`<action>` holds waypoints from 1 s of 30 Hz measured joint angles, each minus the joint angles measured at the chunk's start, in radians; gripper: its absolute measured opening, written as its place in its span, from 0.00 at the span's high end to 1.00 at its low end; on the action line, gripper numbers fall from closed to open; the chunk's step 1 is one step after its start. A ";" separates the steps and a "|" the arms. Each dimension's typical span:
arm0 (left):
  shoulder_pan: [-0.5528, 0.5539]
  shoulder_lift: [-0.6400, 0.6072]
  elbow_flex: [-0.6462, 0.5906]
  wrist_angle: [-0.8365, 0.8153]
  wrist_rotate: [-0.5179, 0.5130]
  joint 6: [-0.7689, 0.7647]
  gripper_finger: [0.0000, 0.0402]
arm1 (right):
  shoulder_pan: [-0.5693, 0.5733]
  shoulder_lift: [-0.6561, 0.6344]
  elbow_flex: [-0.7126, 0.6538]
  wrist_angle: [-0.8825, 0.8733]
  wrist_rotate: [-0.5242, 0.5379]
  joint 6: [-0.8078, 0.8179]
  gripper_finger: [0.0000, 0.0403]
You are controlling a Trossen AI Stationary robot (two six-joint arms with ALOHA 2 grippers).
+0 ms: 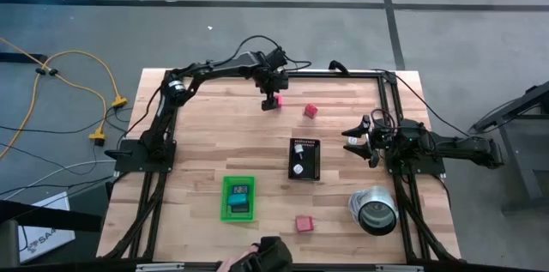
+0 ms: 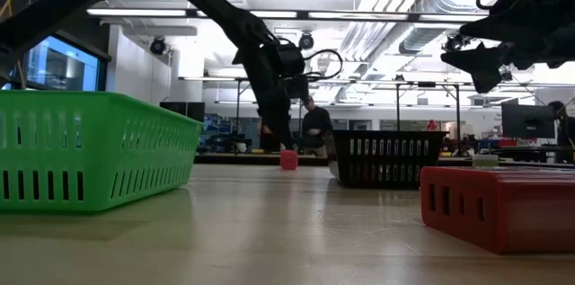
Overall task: Pick & Place Office items
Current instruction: Put the orange charger adapter into the black bin
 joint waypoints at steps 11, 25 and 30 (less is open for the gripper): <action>0.014 0.024 -0.001 0.019 0.005 0.014 0.15 | 0.000 0.000 0.000 0.000 0.000 0.000 0.38; 0.017 0.040 0.000 0.043 -0.009 0.012 0.15 | 0.000 0.000 0.000 0.000 0.000 0.000 0.38; 0.017 0.045 0.000 0.045 -0.017 0.006 0.15 | 0.000 0.000 0.000 0.000 0.000 0.000 0.38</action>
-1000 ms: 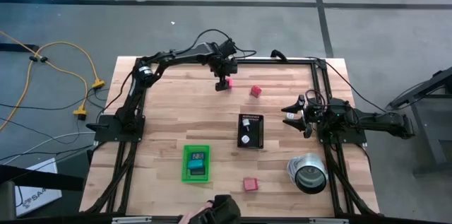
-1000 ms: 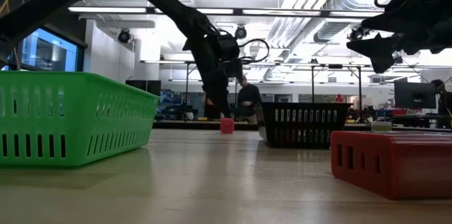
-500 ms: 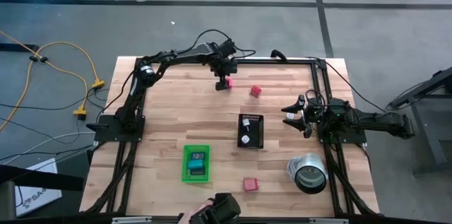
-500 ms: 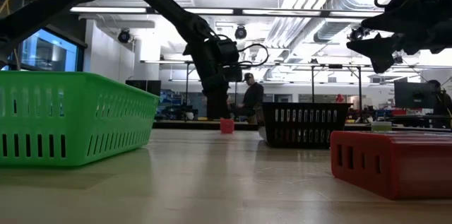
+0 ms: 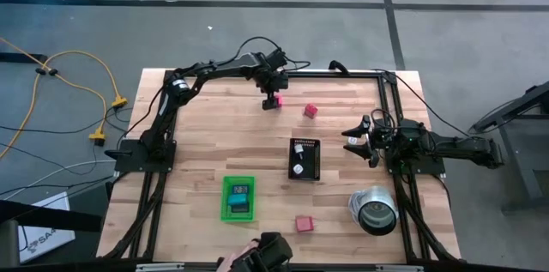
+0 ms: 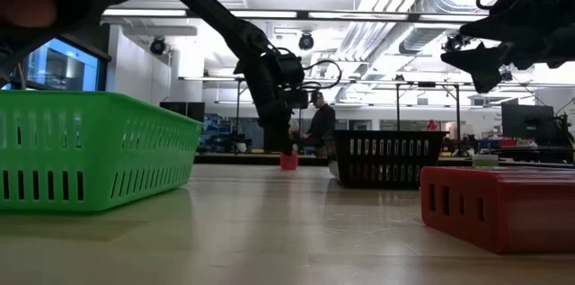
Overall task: Pick & Place Office items
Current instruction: Put the orange charger adapter into the black bin
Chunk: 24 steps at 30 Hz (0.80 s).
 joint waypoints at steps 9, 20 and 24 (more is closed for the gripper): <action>0.000 0.000 0.000 0.003 -0.012 -0.002 0.16 | 0.000 0.000 0.000 0.000 0.000 0.000 0.38; 0.000 0.000 0.000 0.004 -0.013 -0.022 0.22 | 0.000 0.000 0.000 0.000 0.000 0.000 0.38; -0.001 0.001 0.000 0.004 -0.015 -0.036 0.23 | 0.000 0.000 0.000 0.000 0.000 0.000 0.38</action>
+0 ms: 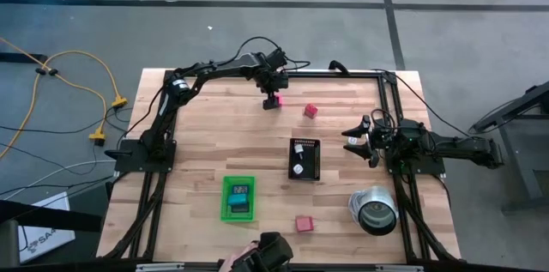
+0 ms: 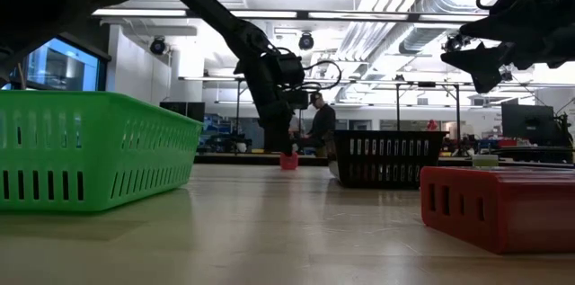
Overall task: Pick & Place Office items
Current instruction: Put the orange charger adapter into the black bin
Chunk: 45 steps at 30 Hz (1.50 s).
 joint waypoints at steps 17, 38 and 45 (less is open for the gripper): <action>-0.007 0.004 0.000 -0.005 -0.015 -0.011 0.36 | 0.000 0.000 0.000 0.000 0.000 0.000 0.38; -0.007 0.005 0.000 -0.005 -0.011 -0.049 0.38 | 0.000 0.000 0.000 0.000 0.000 0.000 0.38; -0.007 0.005 0.000 -0.005 -0.010 -0.045 0.37 | 0.000 0.000 0.000 0.000 0.000 0.000 0.38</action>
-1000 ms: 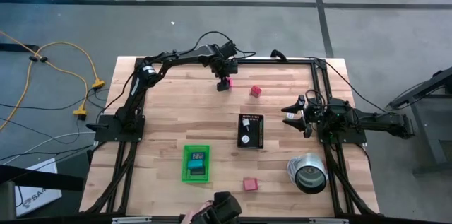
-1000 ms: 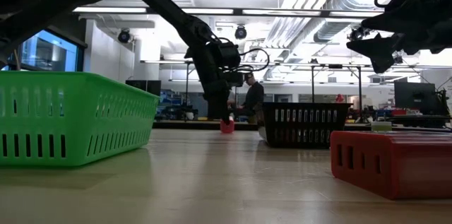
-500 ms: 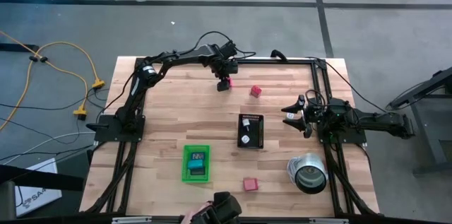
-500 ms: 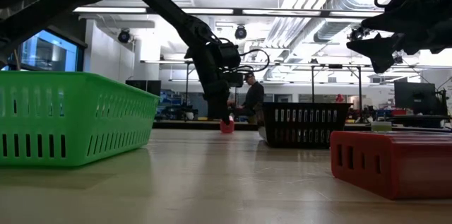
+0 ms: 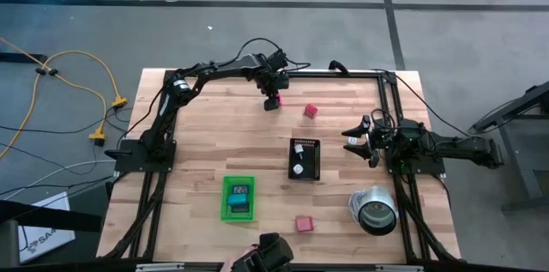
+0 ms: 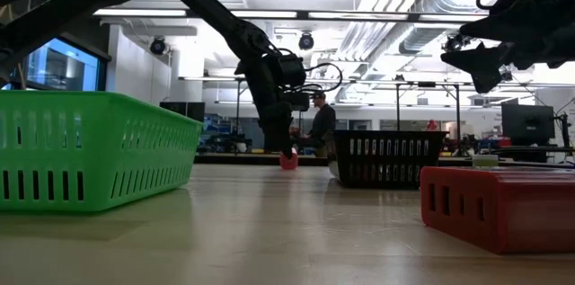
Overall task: Pick & Place Office items
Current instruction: Put the orange charger adapter into the black bin
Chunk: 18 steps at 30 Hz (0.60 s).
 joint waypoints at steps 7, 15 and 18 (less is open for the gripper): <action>0.000 0.000 0.000 0.000 0.002 0.003 0.29 | 0.000 0.000 0.000 0.000 0.000 0.000 0.38; 0.000 0.000 0.000 0.000 0.017 0.003 0.28 | 0.000 0.000 0.000 0.000 0.000 0.000 0.38; 0.000 0.000 0.000 0.000 0.017 0.003 0.28 | 0.000 0.000 0.000 0.000 0.000 0.000 0.38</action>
